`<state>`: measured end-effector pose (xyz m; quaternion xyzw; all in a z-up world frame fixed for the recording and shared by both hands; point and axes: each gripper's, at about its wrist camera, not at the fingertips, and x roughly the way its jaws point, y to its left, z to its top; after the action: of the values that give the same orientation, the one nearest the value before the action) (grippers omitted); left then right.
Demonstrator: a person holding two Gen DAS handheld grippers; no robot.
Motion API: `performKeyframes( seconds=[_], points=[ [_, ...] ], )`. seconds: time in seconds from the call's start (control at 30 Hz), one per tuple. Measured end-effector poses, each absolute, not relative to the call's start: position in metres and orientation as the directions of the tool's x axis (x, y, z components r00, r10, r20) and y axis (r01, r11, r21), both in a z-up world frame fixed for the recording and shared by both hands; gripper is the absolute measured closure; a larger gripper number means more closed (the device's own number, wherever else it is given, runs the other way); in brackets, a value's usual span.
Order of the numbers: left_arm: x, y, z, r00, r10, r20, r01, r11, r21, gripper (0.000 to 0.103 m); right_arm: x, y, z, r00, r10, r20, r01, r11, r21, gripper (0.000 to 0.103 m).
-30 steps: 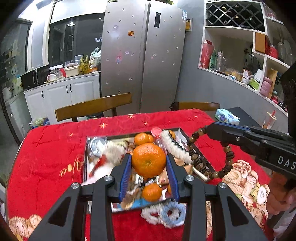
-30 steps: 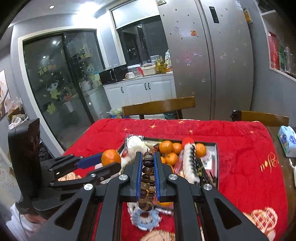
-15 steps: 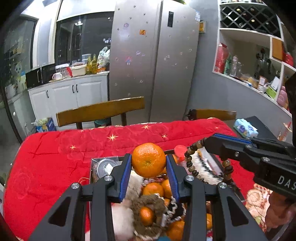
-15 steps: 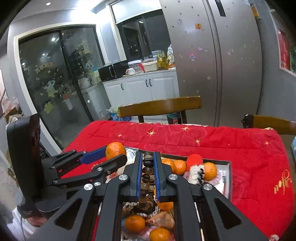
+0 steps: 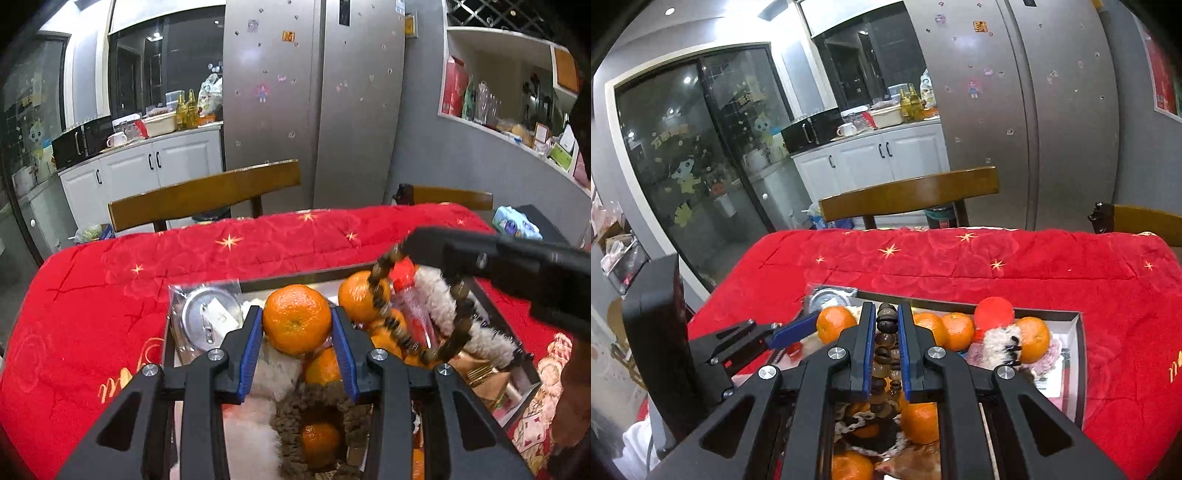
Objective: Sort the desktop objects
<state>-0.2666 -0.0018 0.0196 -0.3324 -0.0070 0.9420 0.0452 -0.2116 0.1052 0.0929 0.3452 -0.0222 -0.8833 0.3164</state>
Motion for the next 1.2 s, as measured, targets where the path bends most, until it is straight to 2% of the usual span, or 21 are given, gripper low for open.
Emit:
performKeyframes(
  seconds=[0.33, 0.57, 0.63, 0.67, 0.7, 0.73, 0.77, 0.8, 0.83, 0.9, 1.2],
  points=[
    [-0.264, 0.003, 0.018, -0.786, 0.08, -0.613, -0.083, -0.996, -0.024, 0.064, -0.225, 0.104, 0.075, -0.542, -0.544, -0.64, 0.527, -0.814, 0.245, 0.09],
    [-0.261, 0.014, 0.018, -0.798, 0.017, -0.603, -0.078, -0.994, 0.076, 0.063, -0.221, 0.107, 0.081, -0.546, -0.56, -0.624, 0.543, -0.803, 0.245, 0.086],
    [-0.257, 0.022, 0.018, -0.81, -0.012, -0.587, -0.092, -0.985, 0.147, 0.056, -0.219, 0.106, 0.084, -0.555, -0.557, -0.618, 0.549, -0.804, 0.231, 0.083],
    [-0.255, 0.025, 0.02, -0.82, -0.02, -0.572, -0.092, -0.982, 0.167, 0.037, -0.218, 0.108, 0.086, -0.563, -0.556, -0.612, 0.55, -0.804, 0.225, 0.078],
    [-0.251, 0.027, 0.022, -0.832, -0.035, -0.554, -0.081, -0.98, 0.184, 0.012, -0.218, 0.109, 0.087, -0.567, -0.559, -0.605, 0.551, -0.804, 0.226, 0.07],
    [-0.248, 0.029, 0.025, -0.845, -0.054, -0.531, -0.063, -0.978, 0.201, 0.003, -0.217, 0.111, 0.09, -0.569, -0.568, -0.595, 0.553, -0.8, 0.235, 0.062],
    [-0.243, 0.03, 0.03, -0.868, -0.078, -0.49, -0.039, -0.974, 0.224, 0.0, -0.217, 0.115, 0.092, -0.57, -0.581, -0.582, 0.555, -0.794, 0.249, 0.046],
    [-0.239, 0.03, 0.035, -0.882, -0.088, -0.462, -0.026, -0.971, 0.236, 0.0, -0.217, 0.117, 0.094, -0.573, -0.585, -0.574, 0.554, -0.792, 0.256, 0.034],
    [-0.235, 0.03, 0.04, -0.896, -0.095, -0.433, -0.015, -0.97, 0.244, 0.0, -0.217, 0.12, 0.096, -0.582, -0.587, -0.563, 0.547, -0.795, 0.262, 0.03],
    [-0.231, 0.028, 0.048, -0.907, -0.1, -0.409, -0.002, -0.971, 0.241, 0.0, -0.218, 0.124, 0.1, -0.594, -0.581, -0.556, 0.537, -0.801, 0.264, 0.0],
    [-0.22, 0.021, 0.071, -0.926, -0.119, -0.358, 0.037, -0.973, 0.227, 0.0, -0.199, 0.132, 0.126, -0.663, -0.548, -0.511, 0.521, -0.827, 0.211, 0.0]
  ],
)
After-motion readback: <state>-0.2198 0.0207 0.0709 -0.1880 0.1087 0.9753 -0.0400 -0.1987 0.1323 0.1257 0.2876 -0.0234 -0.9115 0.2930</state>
